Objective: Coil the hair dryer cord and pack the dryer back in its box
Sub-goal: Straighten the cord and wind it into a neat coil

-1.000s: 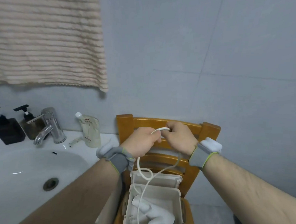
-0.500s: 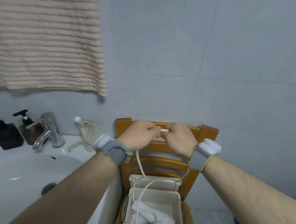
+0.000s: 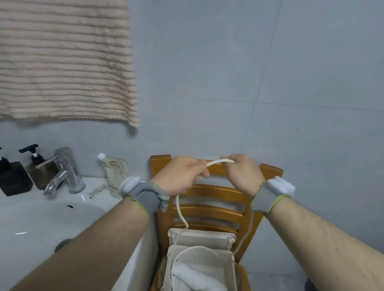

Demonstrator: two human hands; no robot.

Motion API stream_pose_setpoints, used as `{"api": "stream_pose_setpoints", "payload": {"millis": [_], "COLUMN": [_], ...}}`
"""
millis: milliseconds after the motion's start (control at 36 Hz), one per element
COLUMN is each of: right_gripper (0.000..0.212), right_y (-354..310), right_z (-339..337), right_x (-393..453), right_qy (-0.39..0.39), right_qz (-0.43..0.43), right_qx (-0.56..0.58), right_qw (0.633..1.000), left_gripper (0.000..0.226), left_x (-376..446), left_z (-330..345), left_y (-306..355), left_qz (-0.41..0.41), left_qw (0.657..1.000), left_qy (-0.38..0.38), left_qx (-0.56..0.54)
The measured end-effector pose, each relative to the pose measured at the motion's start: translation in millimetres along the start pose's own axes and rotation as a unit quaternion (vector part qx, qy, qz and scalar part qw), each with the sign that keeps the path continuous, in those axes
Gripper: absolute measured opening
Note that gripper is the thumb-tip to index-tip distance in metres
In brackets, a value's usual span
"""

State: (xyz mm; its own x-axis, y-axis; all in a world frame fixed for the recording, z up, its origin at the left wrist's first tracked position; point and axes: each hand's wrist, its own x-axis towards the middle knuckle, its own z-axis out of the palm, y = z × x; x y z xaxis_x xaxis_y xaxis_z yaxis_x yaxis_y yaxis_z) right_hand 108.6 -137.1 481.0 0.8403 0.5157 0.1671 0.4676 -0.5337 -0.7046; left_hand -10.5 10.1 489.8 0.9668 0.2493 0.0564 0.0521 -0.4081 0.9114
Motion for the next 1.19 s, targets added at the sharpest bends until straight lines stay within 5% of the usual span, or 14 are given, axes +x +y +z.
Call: {"api": "stream_pose_setpoints", "payload": {"millis": [139,306,444,528,611,750,889,1000,1194], "right_gripper": [0.038,0.028,0.029,0.031,0.034,0.03,0.036,0.037,0.023], "right_y": [26.6,-6.7,-8.7,4.3,7.9,-23.8,-20.1,0.0,-29.1], "right_z": [-18.2,9.5,-1.7,-17.8,-21.4,7.6,-4.9,-25.0,7.1], "right_x": [4.8,-11.8,-5.2,0.9,3.2,-12.4,-4.8,7.6,-7.0], "right_qy": [0.029,-0.025,-0.014,0.011,0.013,0.018,0.036,0.058,-0.041], "right_qz": [0.063,-0.083,-0.025,0.044,0.039,-0.093,-0.06,0.019,-0.108], "right_qx": [0.01,-0.162,0.003,0.076,0.005,-0.217,-0.126,-0.029,-0.185], "right_qw": [0.998,0.983,1.0,0.996,0.999,0.972,0.99,0.998,0.976], "left_gripper": [0.034,0.036,0.034,0.033,0.034,0.034,0.032,0.034,0.035], "left_x": [-3.6,6.5,3.5,-1.7,-1.4,7.8,6.7,3.0,13.8], "left_z": [-16.9,10.9,1.2,-13.9,-15.6,8.3,-4.2,-22.7,5.2], "left_y": [-23.4,-3.0,-6.1,-23.0,-27.5,-2.4,-11.0,-32.6,-6.4], "left_qz": [-0.01,0.041,0.008,0.003,0.003,0.04,0.013,0.004,0.051], "left_qw": [0.999,0.989,0.998,0.999,0.999,0.995,0.995,0.997,0.996], "left_qy": [0.04,0.027,-0.009,-0.002,0.036,0.021,-0.012,0.027,0.011], "left_qx": [0.021,0.138,-0.059,-0.047,-0.016,0.09,-0.096,-0.078,0.074]}}
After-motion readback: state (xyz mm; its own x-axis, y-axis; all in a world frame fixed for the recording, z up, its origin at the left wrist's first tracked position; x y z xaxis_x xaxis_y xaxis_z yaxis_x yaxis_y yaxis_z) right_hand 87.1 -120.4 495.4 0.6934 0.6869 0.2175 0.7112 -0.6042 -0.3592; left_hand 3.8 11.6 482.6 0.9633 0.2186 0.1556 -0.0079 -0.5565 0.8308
